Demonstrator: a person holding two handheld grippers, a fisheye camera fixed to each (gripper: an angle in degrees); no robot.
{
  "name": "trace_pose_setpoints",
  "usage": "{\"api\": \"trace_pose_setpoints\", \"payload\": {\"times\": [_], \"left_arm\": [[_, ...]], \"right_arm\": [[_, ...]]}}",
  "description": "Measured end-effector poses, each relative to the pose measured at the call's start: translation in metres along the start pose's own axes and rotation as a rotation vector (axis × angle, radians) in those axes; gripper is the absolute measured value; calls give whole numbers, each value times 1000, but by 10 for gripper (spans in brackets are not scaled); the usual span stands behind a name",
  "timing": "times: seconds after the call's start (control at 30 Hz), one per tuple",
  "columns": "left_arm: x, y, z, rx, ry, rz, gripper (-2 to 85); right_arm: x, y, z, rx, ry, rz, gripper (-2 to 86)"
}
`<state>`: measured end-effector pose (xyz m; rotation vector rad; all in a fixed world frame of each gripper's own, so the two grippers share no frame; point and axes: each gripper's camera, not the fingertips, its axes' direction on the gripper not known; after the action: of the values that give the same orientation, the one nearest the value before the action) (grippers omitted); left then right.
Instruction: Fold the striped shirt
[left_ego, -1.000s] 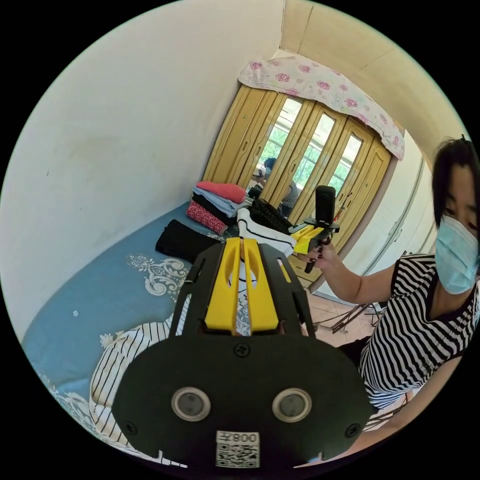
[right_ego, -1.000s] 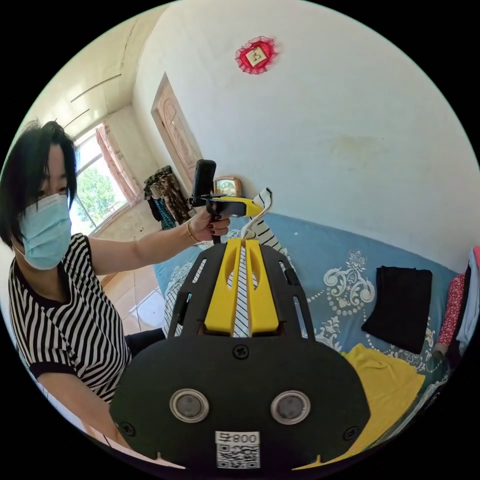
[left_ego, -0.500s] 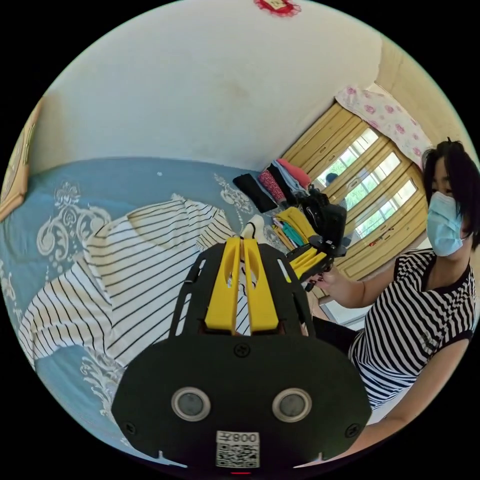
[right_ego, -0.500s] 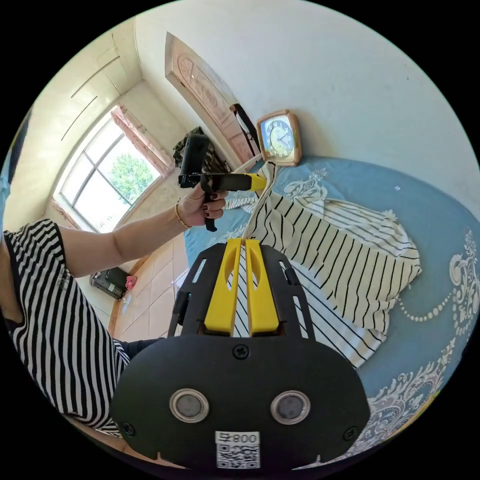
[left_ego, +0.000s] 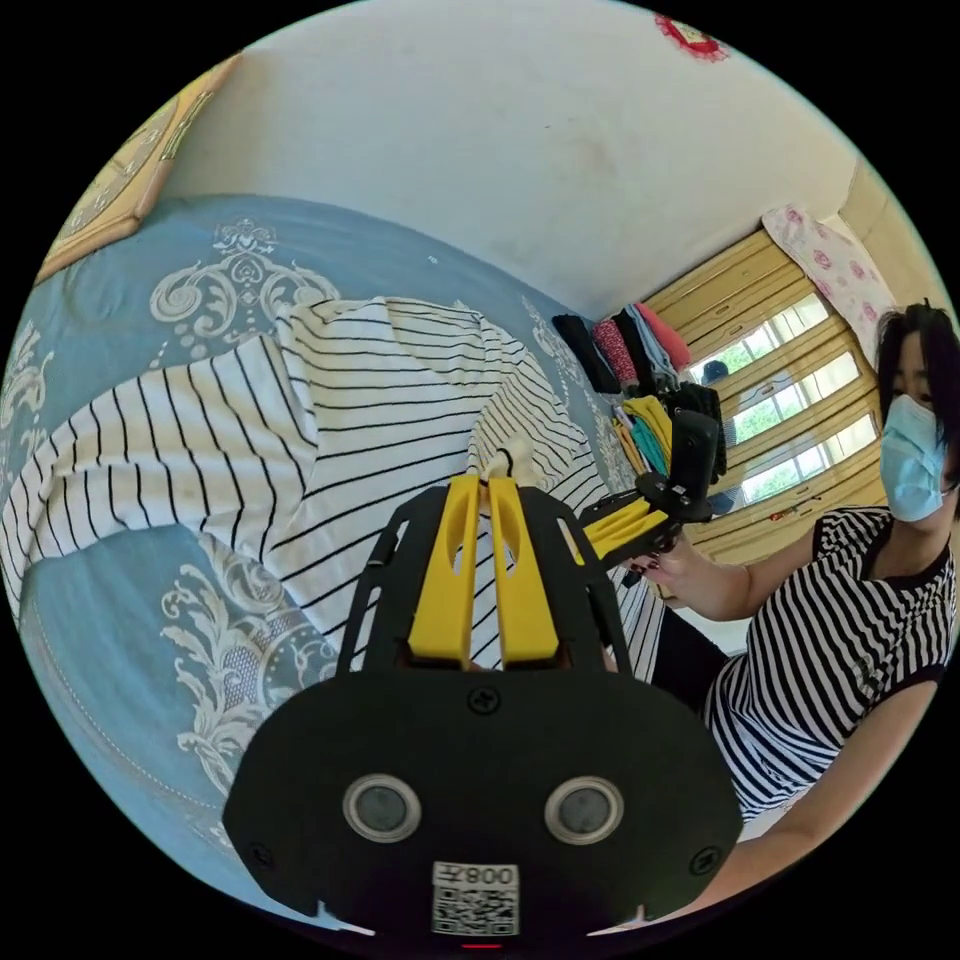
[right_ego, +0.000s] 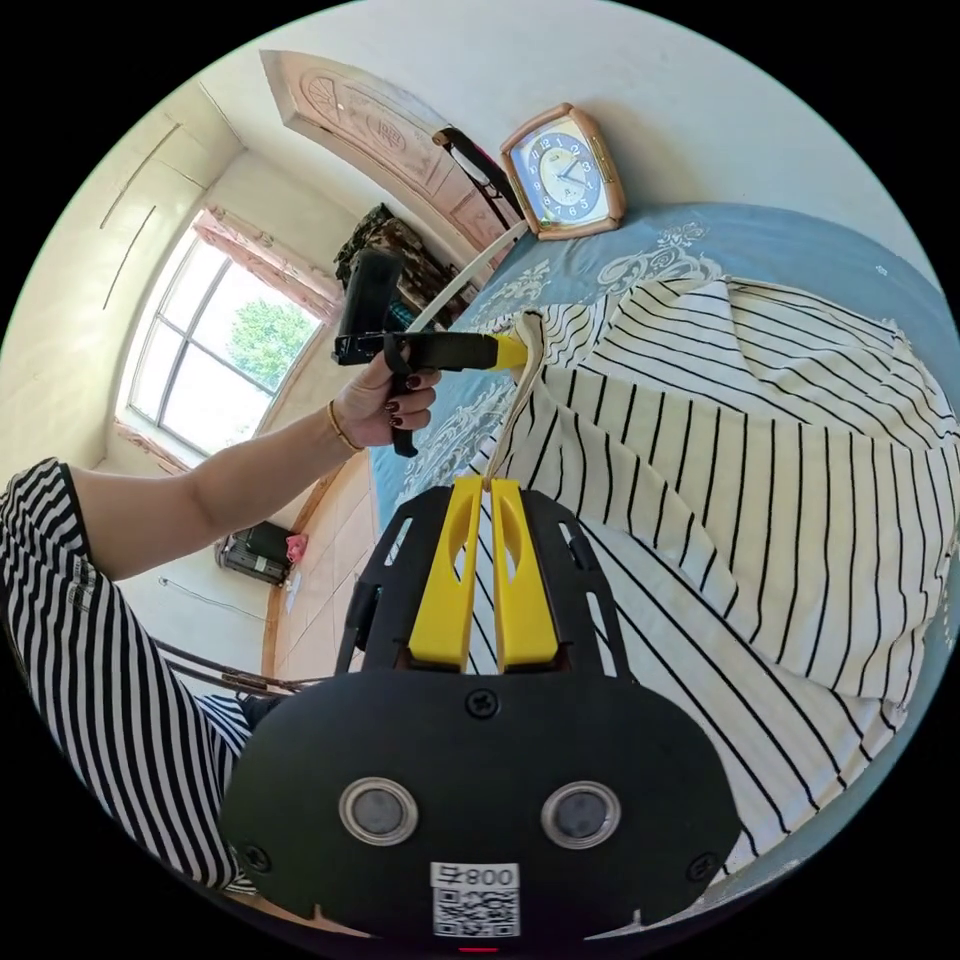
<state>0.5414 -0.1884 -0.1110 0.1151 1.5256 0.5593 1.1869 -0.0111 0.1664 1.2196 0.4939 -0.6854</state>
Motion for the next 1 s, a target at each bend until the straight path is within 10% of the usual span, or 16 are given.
{"api": "trace_pose_setpoints", "payload": {"times": [0.37,0.73,1.0], "left_arm": [[-47,32,3,57,-122,-225,71],[-30,-11,68,-173,-335,-127,22],[-13,-43,71,-80,-379,-64,49]], "right_arm": [[-18,-35,103,-215,-30,-38,21],[-22,-22,106,-118,-158,3,29],[10,34,14,141,150,190,45]]}}
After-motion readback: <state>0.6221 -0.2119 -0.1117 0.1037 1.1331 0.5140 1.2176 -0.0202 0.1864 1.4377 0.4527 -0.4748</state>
